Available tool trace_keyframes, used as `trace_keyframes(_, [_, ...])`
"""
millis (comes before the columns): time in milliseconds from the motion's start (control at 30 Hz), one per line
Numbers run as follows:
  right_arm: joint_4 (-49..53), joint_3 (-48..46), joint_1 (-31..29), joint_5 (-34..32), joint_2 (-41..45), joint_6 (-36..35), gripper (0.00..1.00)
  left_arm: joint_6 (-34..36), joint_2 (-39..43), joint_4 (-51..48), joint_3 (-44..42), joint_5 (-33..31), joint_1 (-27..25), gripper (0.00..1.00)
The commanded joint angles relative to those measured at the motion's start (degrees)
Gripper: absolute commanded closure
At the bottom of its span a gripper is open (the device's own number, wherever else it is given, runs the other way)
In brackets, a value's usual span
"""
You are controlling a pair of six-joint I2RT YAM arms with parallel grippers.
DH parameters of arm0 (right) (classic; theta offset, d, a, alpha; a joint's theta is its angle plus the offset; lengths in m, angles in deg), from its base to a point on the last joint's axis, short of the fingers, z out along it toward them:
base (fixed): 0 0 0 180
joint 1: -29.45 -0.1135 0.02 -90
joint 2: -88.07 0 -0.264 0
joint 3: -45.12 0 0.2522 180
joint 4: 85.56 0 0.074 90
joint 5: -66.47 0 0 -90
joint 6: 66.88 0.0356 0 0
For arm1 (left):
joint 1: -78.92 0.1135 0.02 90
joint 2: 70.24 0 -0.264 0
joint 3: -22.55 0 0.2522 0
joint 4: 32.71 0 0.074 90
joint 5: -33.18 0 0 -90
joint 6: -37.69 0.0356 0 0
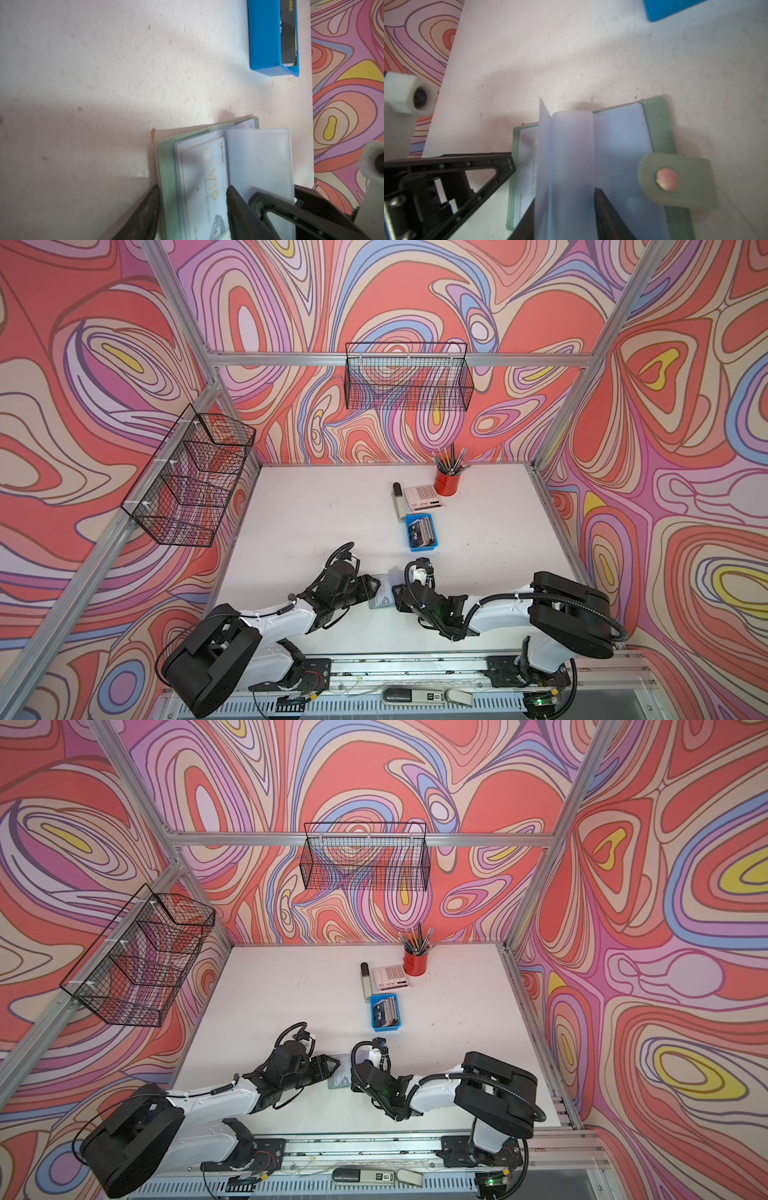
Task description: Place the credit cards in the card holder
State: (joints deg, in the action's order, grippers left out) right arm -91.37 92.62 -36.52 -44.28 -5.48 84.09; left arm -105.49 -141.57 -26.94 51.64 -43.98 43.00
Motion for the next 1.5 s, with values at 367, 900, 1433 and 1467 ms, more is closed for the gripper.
trace_keyframes(367, [-6.3, 1.2, -0.1, 5.4, -0.7, -5.2, 0.33, -0.3, 0.2, -4.8, -1.2, 0.4, 0.0, 0.46])
trace_keyframes(900, [8.0, -0.9, -0.1, -6.0, 6.6, -0.3, 0.34, -1.1, 9.6, -10.5, -3.4, -4.6, 0.0, 0.46])
trace_keyframes(1433, [15.1, 3.4, -0.7, -6.6, 10.7, -6.9, 0.61, -1.5, 39.0, -25.6, -8.5, -12.1, 0.1, 0.39])
trace_keyframes(1467, [13.7, 3.6, -0.7, -5.2, 9.4, -7.3, 0.62, -1.5, 39.4, -25.4, -8.6, -12.1, 0.1, 0.39])
